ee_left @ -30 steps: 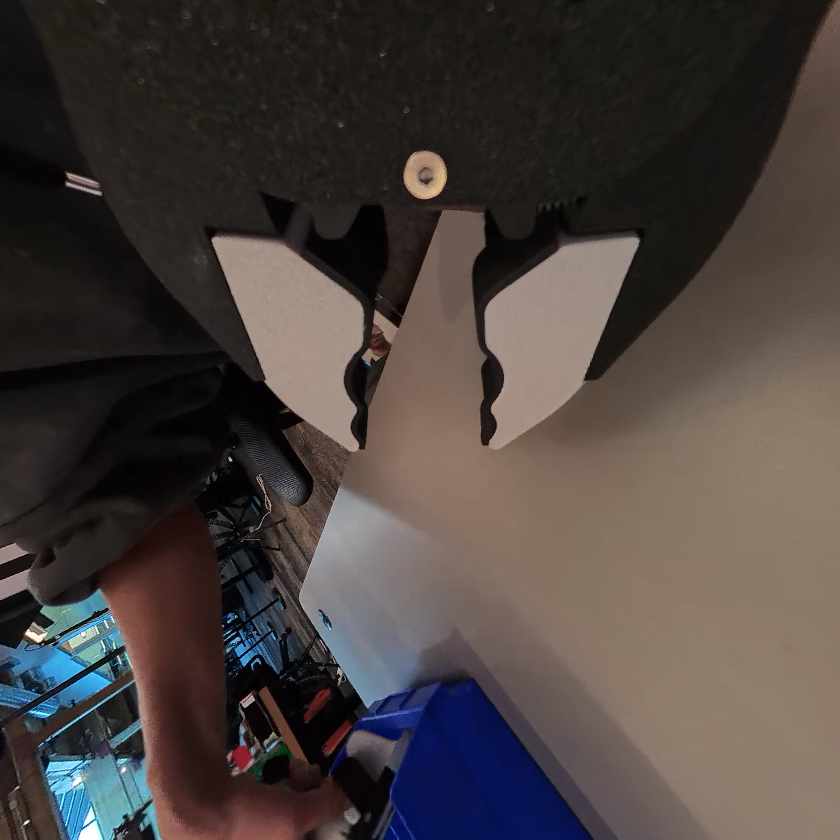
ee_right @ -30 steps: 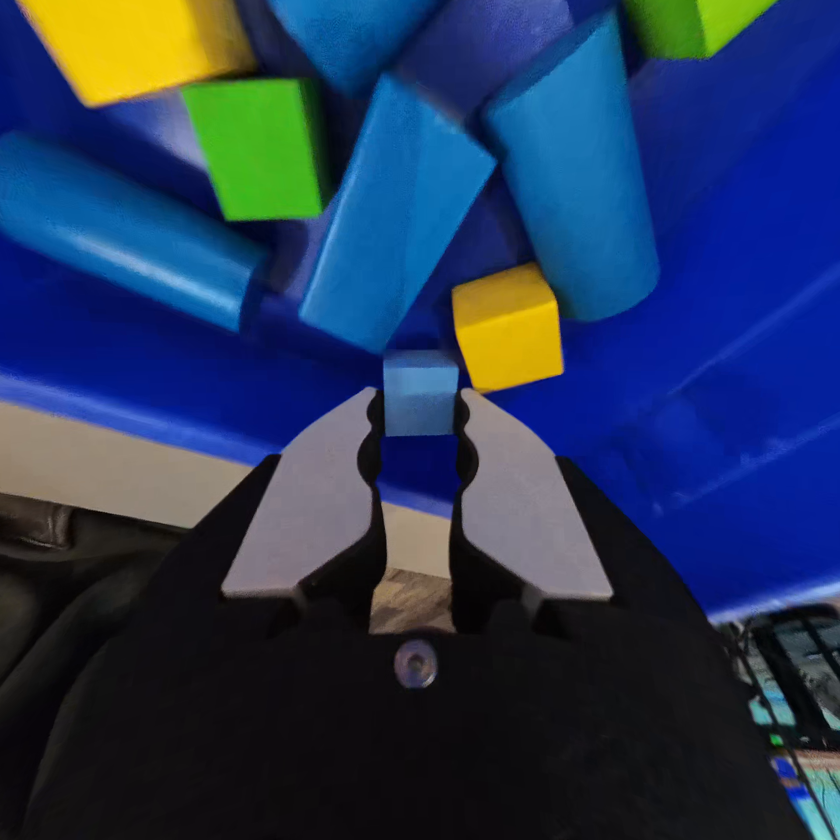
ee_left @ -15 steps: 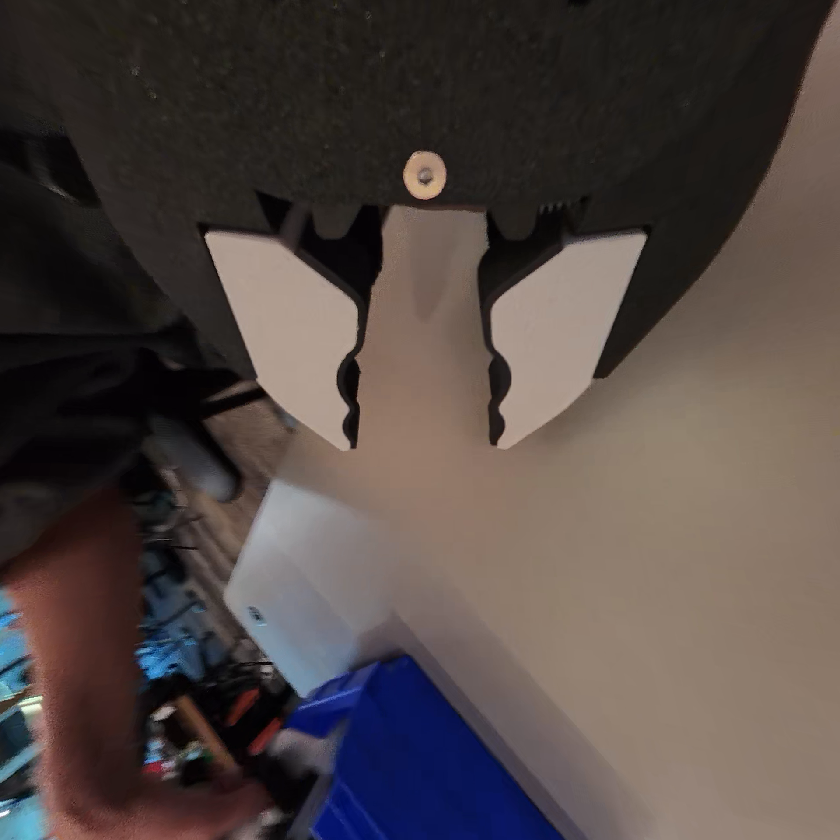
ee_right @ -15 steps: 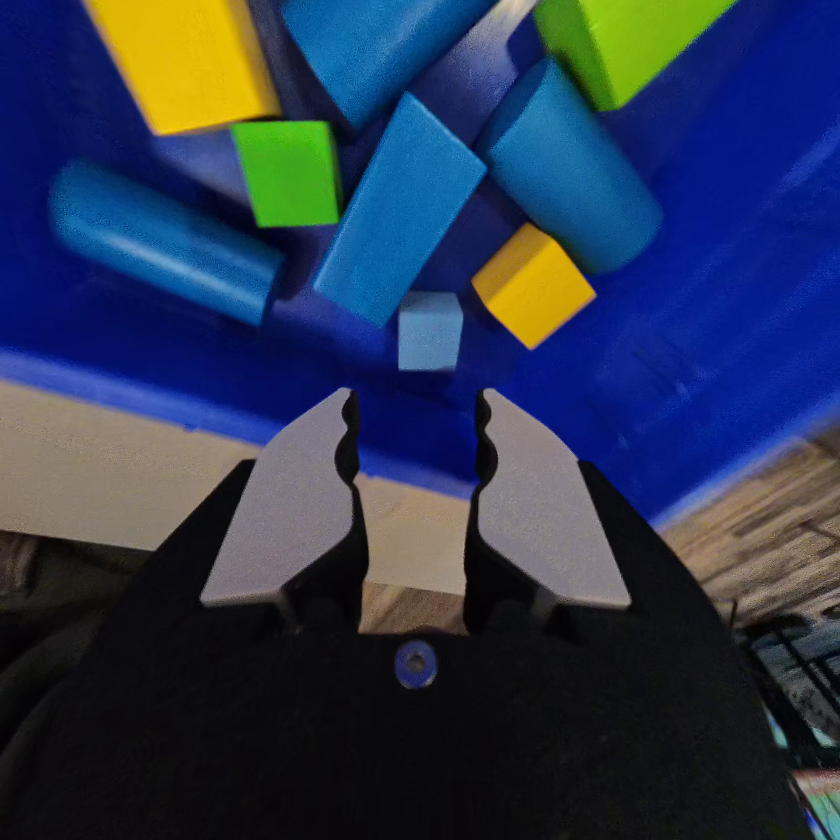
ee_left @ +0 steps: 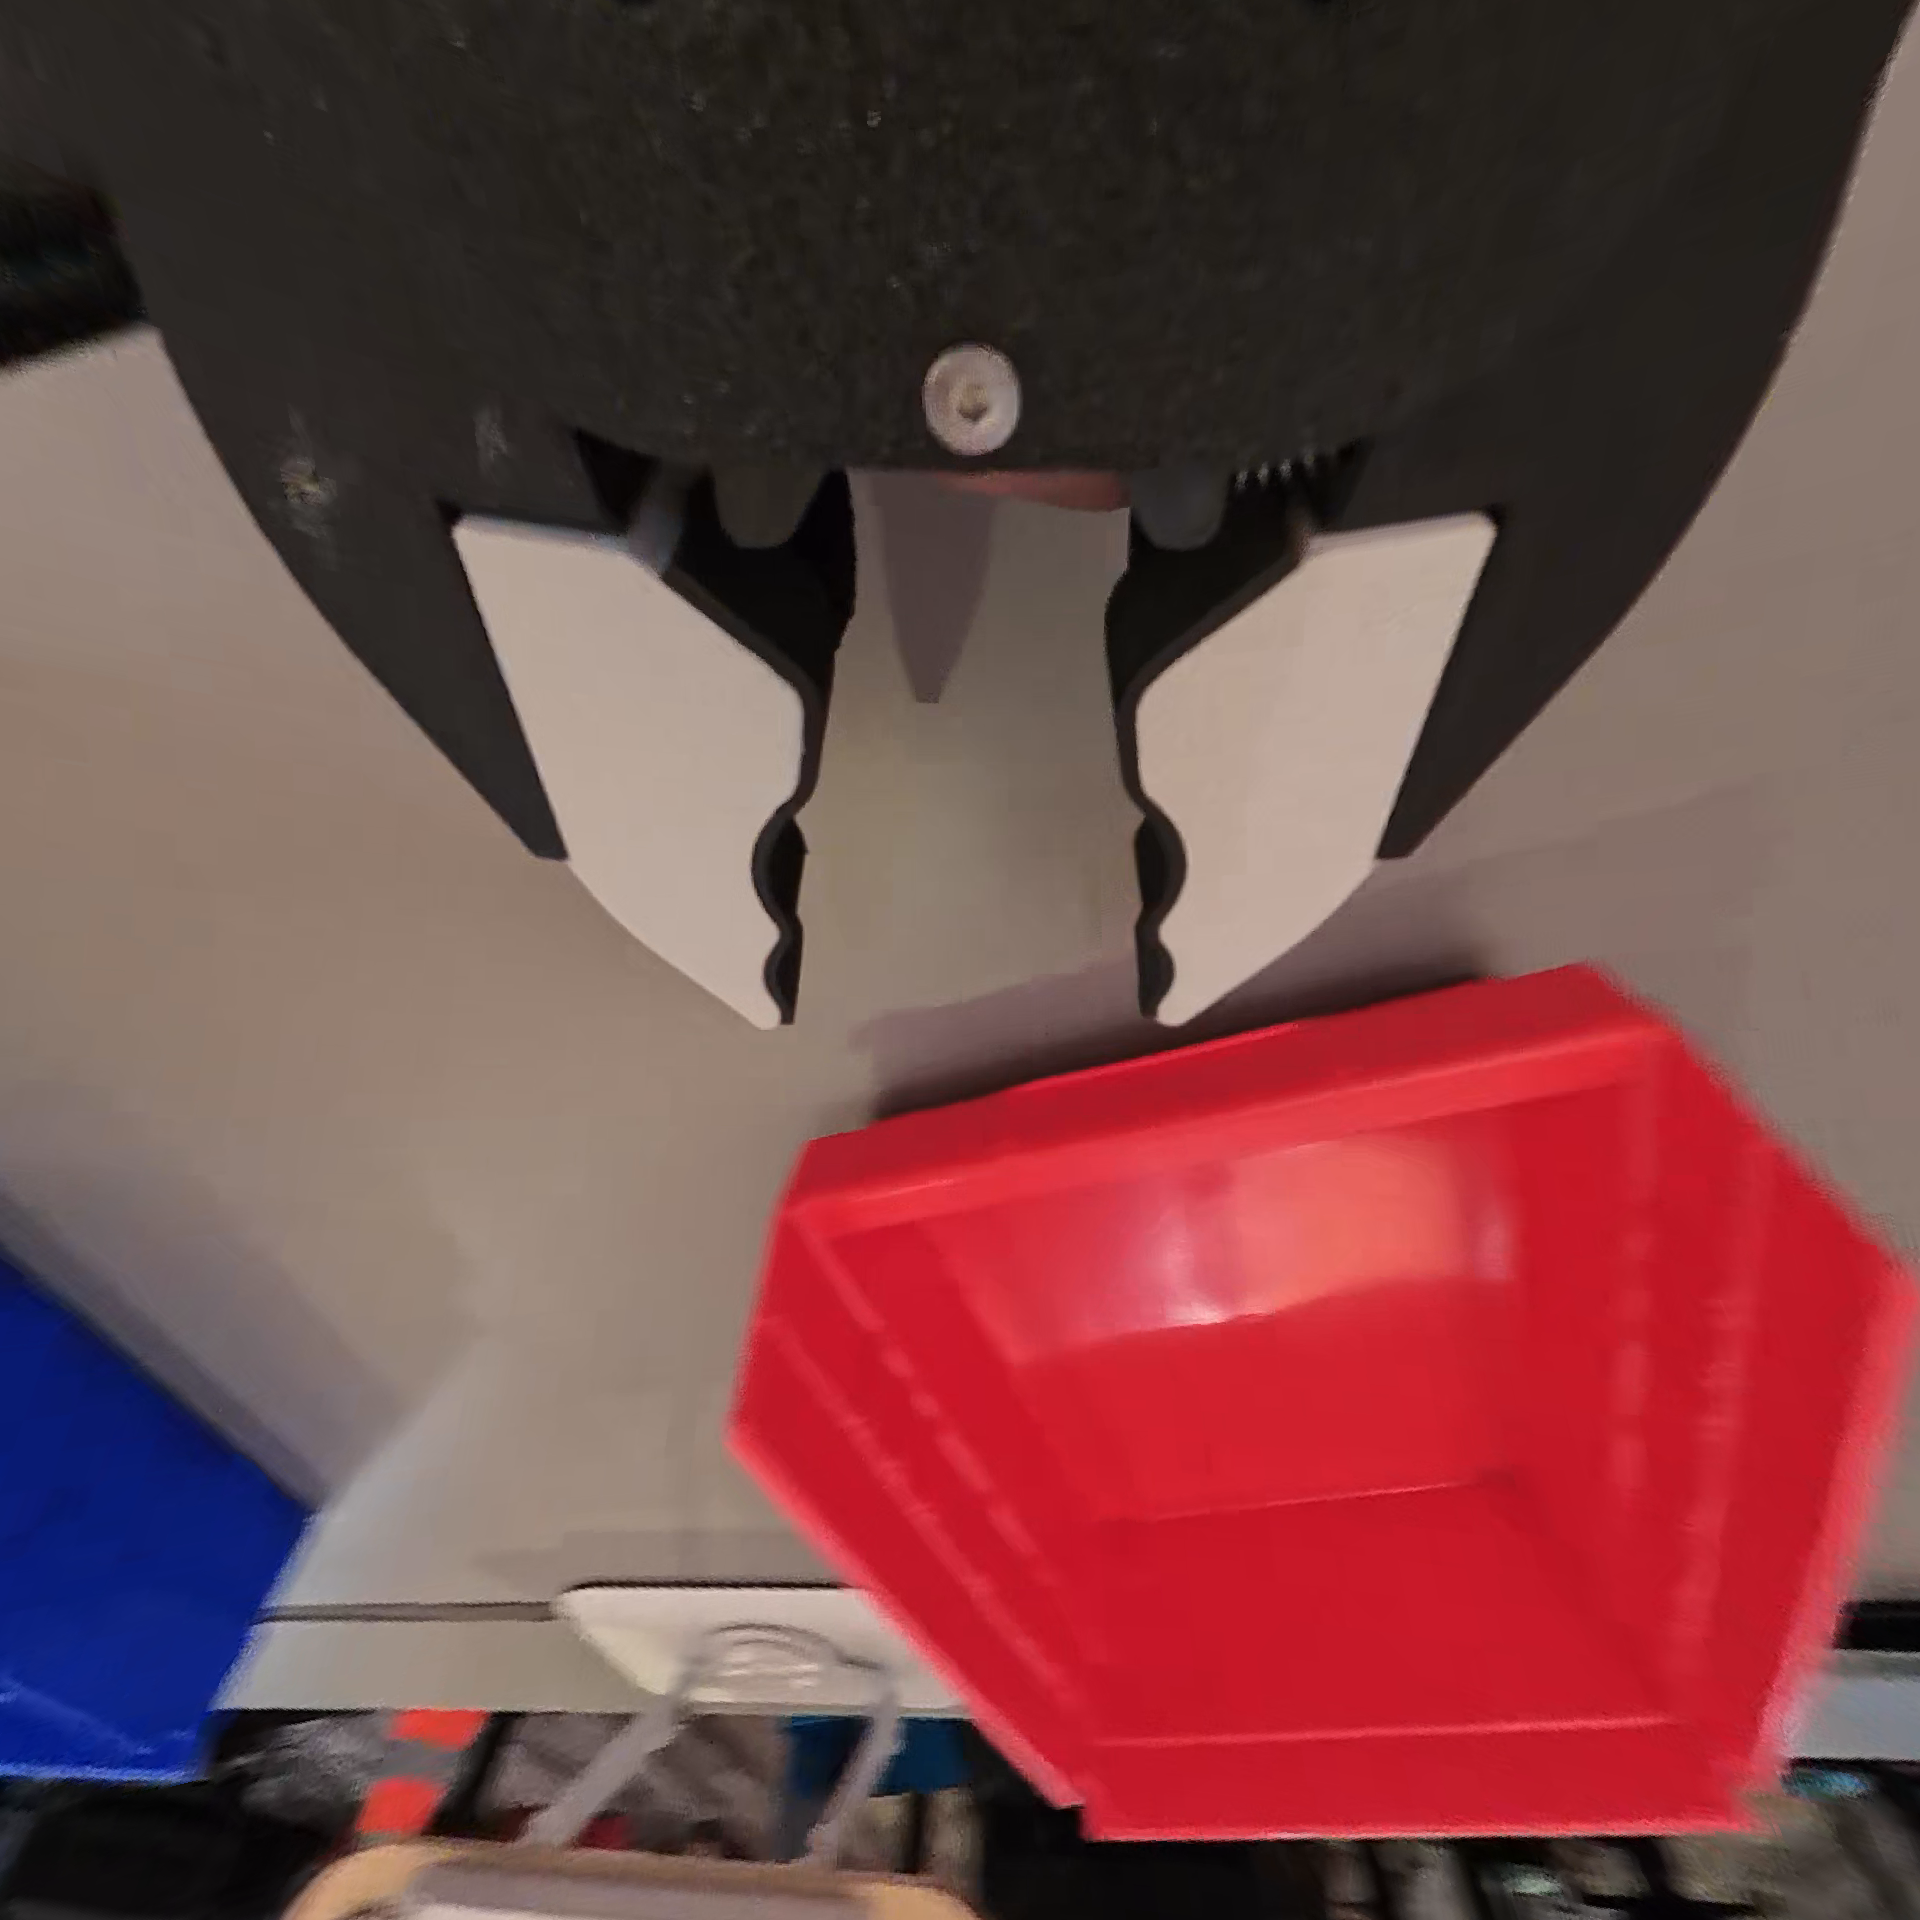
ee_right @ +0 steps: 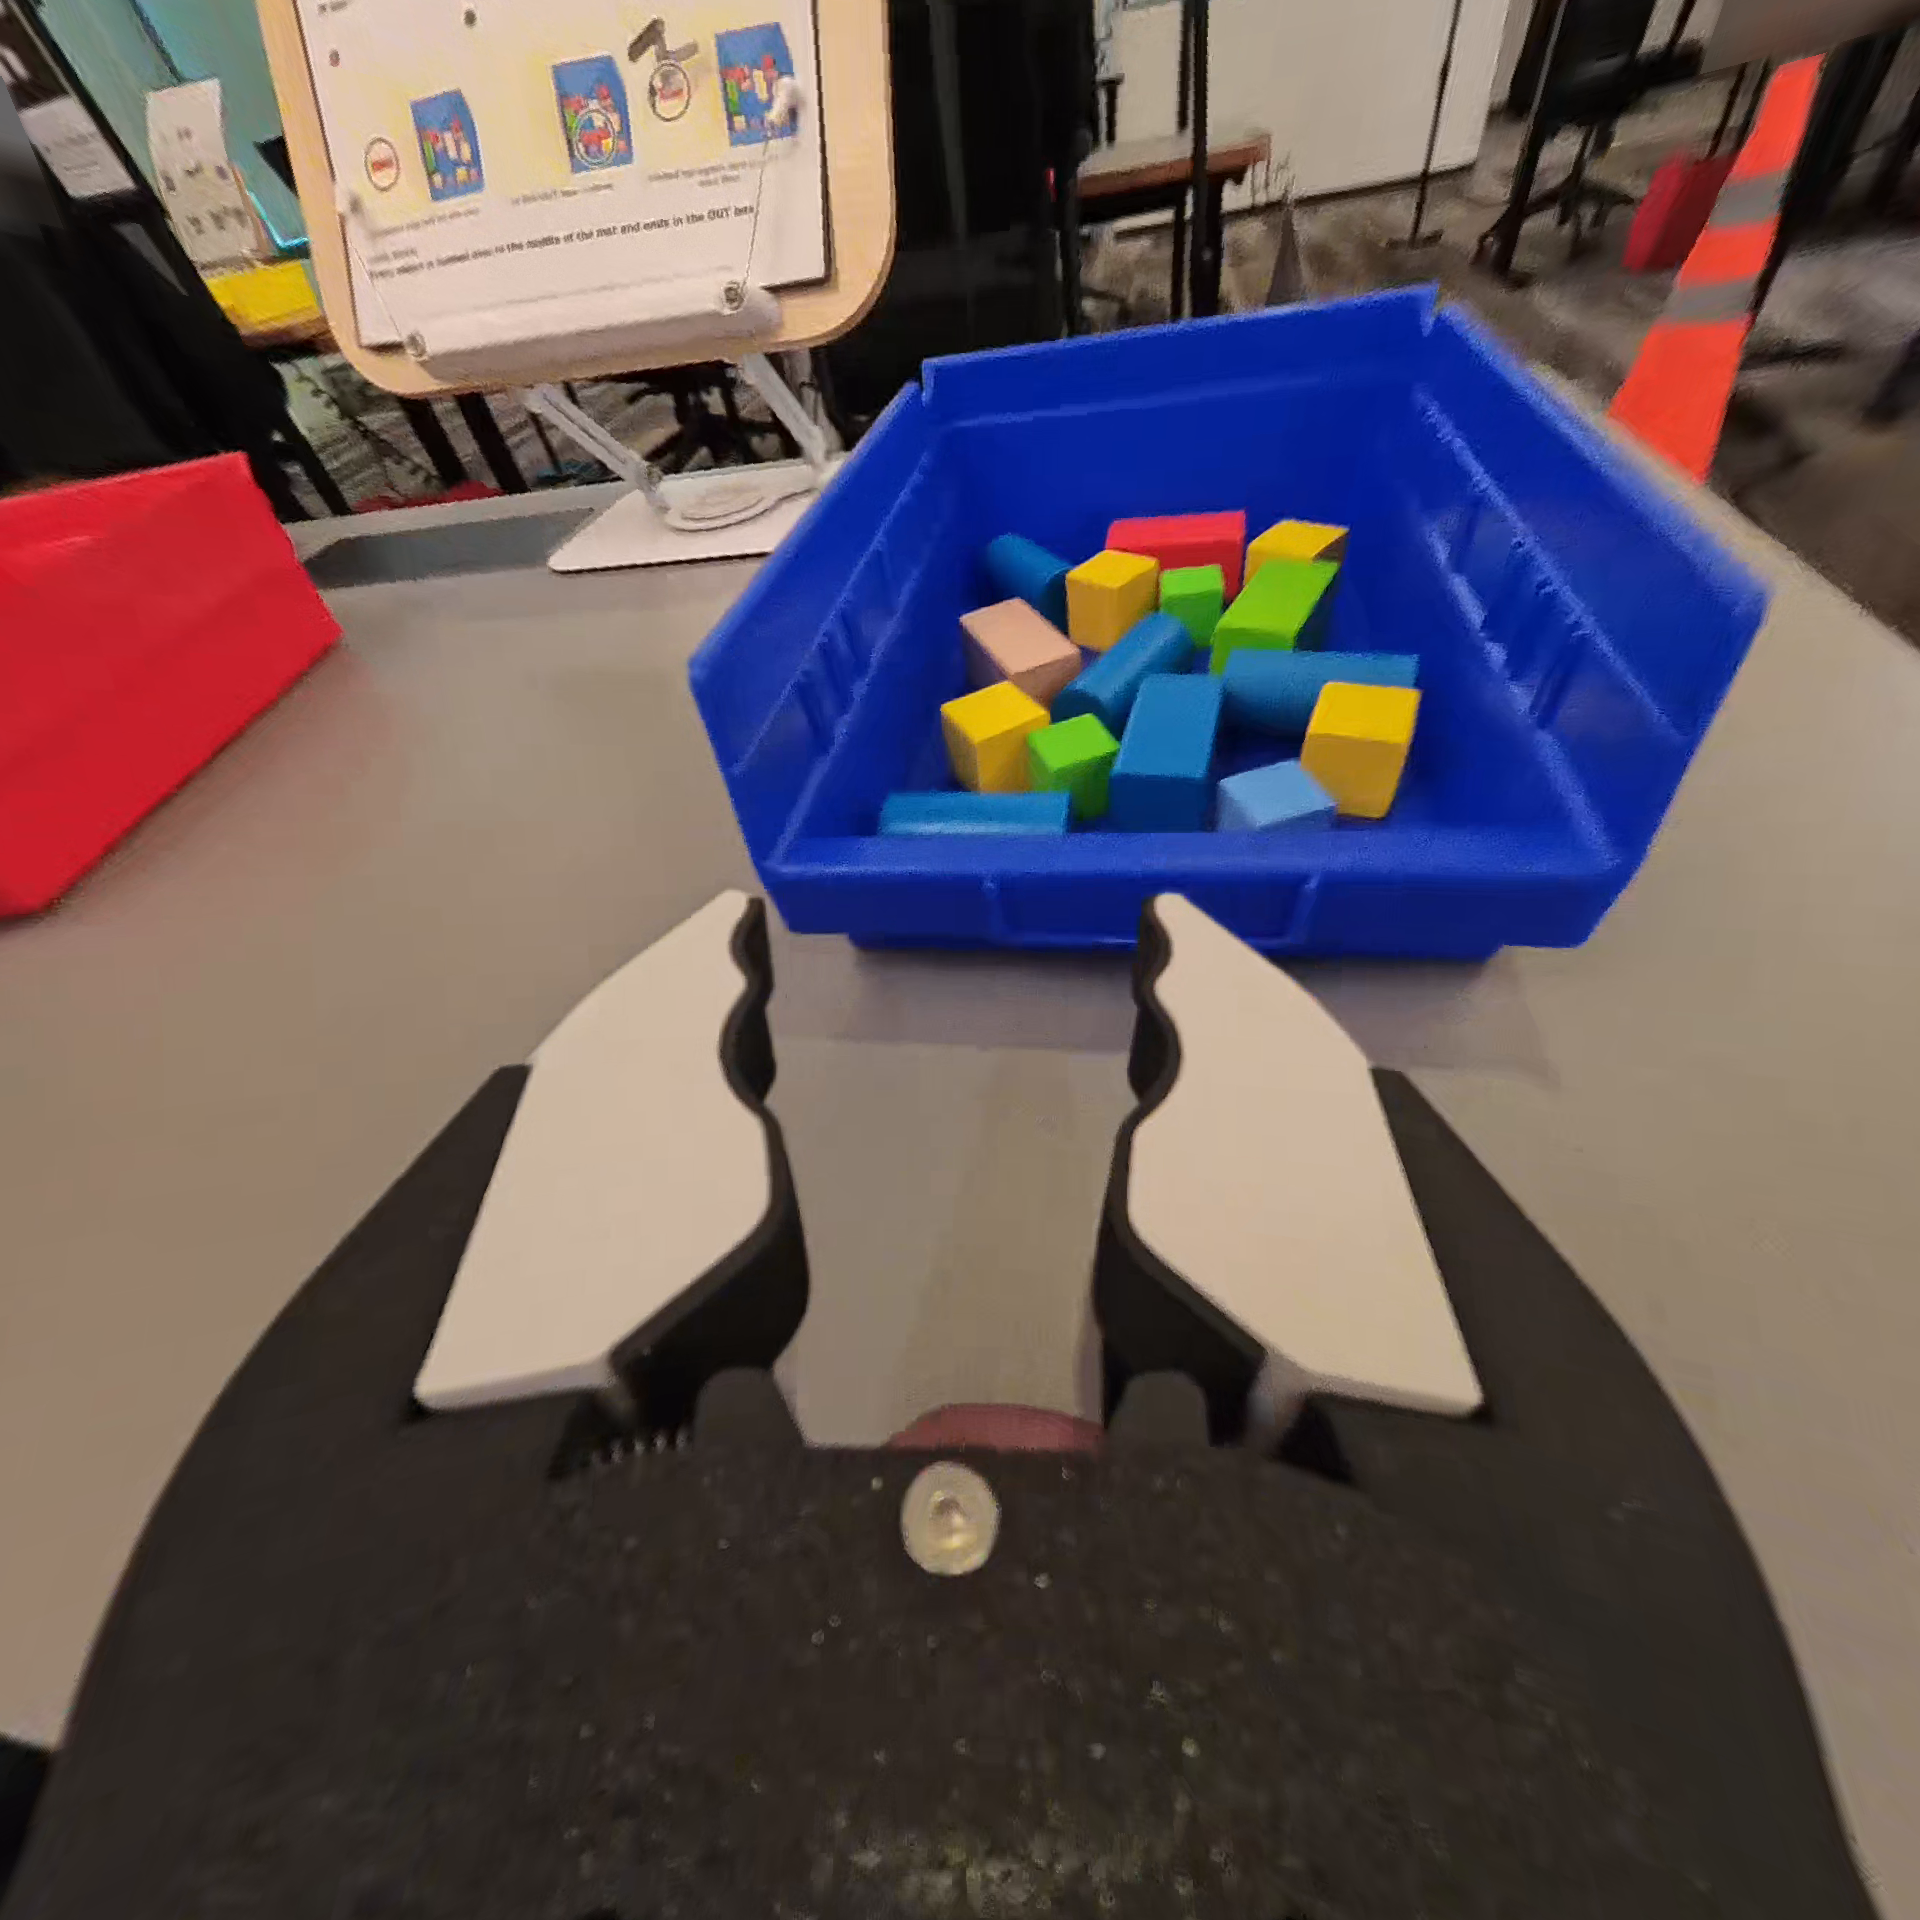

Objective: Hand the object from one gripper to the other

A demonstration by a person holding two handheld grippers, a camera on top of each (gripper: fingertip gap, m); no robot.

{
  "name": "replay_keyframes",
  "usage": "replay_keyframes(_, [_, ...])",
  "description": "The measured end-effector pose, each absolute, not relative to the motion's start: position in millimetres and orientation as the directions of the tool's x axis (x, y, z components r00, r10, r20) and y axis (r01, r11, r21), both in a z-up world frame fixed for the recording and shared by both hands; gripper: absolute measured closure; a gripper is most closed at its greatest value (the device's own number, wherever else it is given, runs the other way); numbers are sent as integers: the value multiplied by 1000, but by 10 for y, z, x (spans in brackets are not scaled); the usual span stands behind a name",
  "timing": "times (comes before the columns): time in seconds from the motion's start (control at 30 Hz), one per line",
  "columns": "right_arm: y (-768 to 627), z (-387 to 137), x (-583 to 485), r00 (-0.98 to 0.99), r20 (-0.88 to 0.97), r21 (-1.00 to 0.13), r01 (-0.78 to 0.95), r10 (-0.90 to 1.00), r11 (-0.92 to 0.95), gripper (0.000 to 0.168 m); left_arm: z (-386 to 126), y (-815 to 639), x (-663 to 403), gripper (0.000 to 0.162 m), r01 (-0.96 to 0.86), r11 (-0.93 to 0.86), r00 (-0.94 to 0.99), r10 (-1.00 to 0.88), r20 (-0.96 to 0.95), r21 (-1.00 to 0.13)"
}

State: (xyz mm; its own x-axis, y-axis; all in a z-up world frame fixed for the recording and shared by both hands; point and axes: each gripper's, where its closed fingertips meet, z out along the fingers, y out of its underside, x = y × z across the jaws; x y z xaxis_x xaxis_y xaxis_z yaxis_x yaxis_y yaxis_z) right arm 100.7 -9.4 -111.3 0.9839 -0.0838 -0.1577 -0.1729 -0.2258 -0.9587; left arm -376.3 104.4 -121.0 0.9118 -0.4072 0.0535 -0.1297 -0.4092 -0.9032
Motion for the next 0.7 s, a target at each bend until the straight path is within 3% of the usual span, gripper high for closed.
replay_keyframes(0.17, [-70,-1164,1245,985,49,-964,3,-167,-267,101,-1213,1118,-3954,100,-96,-427,938,-341,62,-899])
replay_keyframes(0.33, [-74,-1169,1167,992,-36,-963,-67,-121,-260,102,-1177,1121,-3935,100,-93,-401,938,-342,54,-911])
replay_keyframes(0.7, [-57,-1188,1058,995,55,-962,29,-85,-273,109,-1165,1089,-3902,99,-182,-357,933,-356,-47,-916])
